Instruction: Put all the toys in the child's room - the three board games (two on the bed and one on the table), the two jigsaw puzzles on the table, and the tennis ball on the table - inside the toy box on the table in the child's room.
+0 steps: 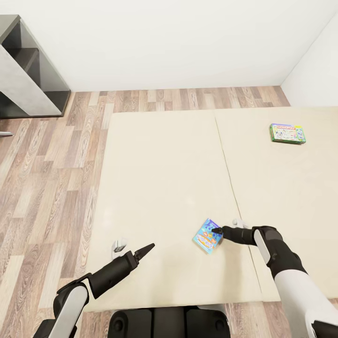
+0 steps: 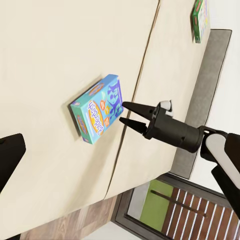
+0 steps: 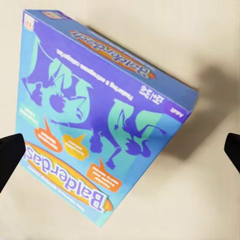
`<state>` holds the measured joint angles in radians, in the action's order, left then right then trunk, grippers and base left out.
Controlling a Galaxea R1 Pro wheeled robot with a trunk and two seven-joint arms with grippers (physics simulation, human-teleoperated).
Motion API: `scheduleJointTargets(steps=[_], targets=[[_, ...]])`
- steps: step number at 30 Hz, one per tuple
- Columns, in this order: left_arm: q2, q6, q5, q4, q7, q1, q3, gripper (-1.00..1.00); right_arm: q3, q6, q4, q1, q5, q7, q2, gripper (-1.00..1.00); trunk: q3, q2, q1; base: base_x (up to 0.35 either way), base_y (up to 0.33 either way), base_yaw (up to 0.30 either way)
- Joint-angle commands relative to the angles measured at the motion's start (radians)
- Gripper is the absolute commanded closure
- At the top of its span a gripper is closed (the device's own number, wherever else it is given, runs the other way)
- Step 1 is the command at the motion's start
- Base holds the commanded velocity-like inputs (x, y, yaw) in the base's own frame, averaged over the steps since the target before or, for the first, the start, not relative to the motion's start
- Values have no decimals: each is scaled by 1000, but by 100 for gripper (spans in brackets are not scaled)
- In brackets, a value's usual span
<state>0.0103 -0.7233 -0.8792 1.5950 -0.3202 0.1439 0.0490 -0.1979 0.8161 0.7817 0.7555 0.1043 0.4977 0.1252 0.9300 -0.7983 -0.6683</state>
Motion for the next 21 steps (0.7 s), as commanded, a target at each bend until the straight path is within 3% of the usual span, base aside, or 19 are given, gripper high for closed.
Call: scheduleJointTargets(steps=[1,21], targets=[[0,-4,-3,0,0,0,0,-100,-2,8,0,1,10,-4,-1,-100,1,-1,0,0,0,0],[0,-4,-2,0,0,0,0,-100,0,7,-14,4,11,-7,-5,-100,1,-1,0,0,0,0]])
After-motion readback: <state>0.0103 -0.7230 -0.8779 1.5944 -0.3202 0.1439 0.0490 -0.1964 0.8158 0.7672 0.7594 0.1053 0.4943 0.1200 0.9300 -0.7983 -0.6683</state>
